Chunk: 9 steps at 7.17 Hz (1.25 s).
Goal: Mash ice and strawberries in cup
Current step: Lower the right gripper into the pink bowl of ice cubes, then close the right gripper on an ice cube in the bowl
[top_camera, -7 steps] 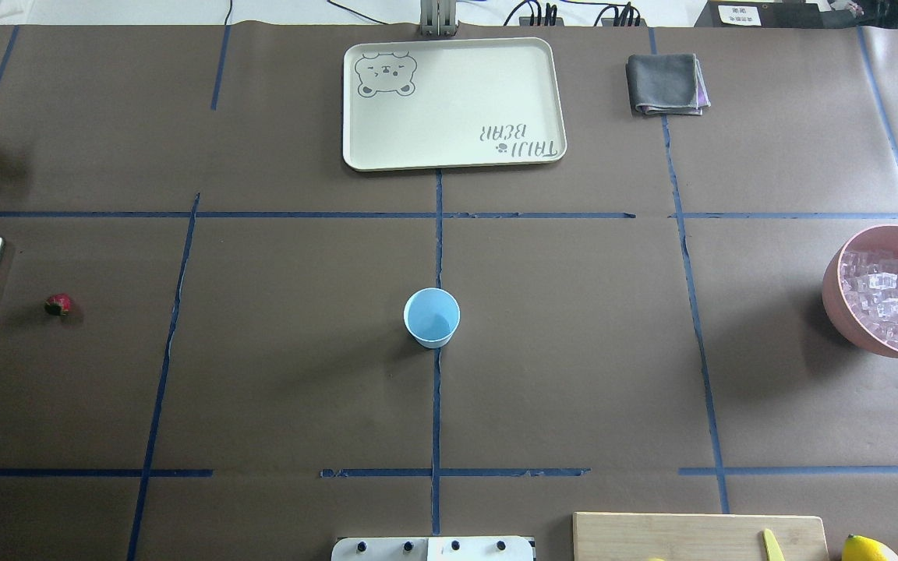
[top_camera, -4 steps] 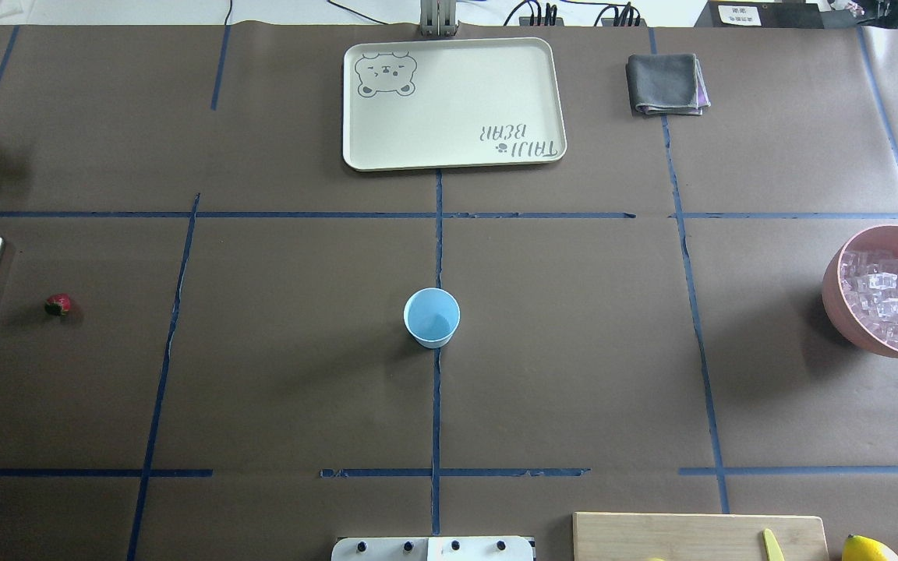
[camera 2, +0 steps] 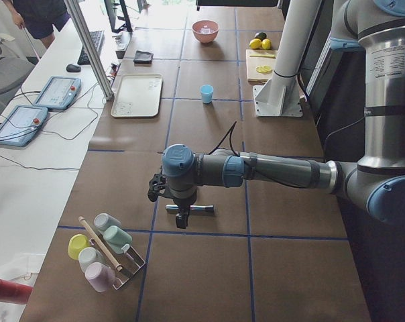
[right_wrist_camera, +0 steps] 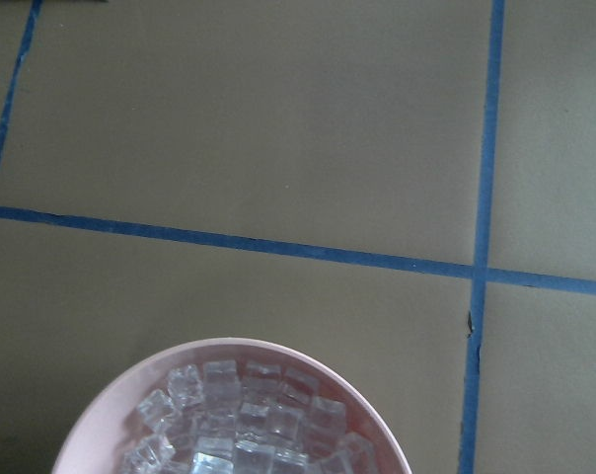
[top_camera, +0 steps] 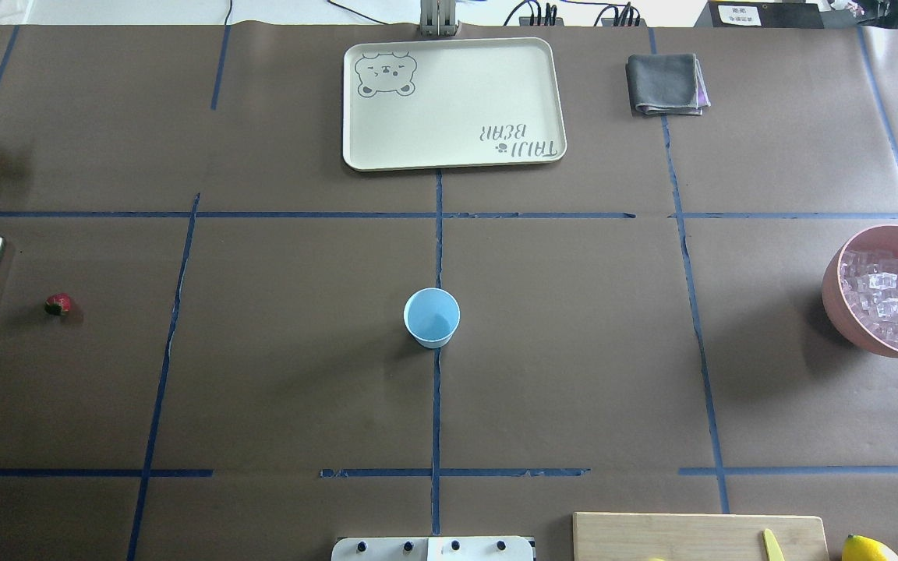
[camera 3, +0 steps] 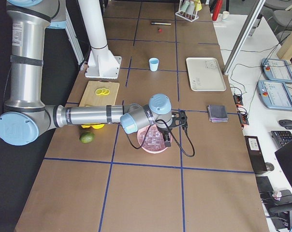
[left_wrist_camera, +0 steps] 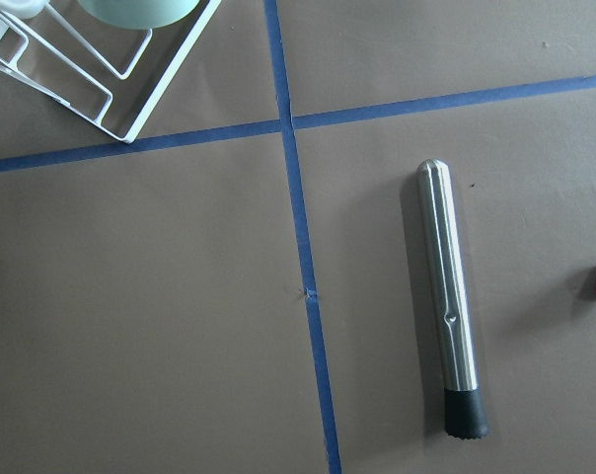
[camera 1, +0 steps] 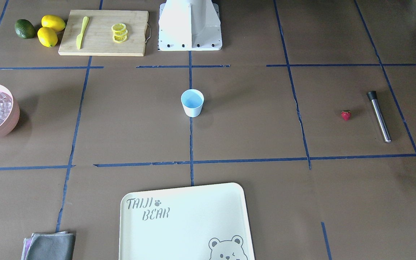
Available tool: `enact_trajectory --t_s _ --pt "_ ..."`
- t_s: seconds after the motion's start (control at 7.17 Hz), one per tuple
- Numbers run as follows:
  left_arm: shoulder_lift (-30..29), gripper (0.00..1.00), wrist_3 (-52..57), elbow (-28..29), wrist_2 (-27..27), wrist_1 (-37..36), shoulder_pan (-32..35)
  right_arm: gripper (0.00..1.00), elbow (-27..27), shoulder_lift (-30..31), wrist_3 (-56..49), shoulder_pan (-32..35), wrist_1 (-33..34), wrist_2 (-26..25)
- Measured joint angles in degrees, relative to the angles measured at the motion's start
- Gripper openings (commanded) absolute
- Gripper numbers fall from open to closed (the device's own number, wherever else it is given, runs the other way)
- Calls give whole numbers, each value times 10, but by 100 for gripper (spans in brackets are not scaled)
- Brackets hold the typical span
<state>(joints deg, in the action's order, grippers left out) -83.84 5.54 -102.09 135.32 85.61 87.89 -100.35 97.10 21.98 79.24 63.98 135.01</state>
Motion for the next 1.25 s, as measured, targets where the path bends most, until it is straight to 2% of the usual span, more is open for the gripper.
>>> enact_trajectory --t_s 0.14,0.42,1.25 --pt "0 100 0 0 0 0 0 99 0 2 49 -25 -41 -2" --pt "0 100 0 0 0 0 0 98 1 5 91 -70 -72 -21" --pt "0 100 0 -1 0 1 0 85 32 6 91 -140 -76 -45"
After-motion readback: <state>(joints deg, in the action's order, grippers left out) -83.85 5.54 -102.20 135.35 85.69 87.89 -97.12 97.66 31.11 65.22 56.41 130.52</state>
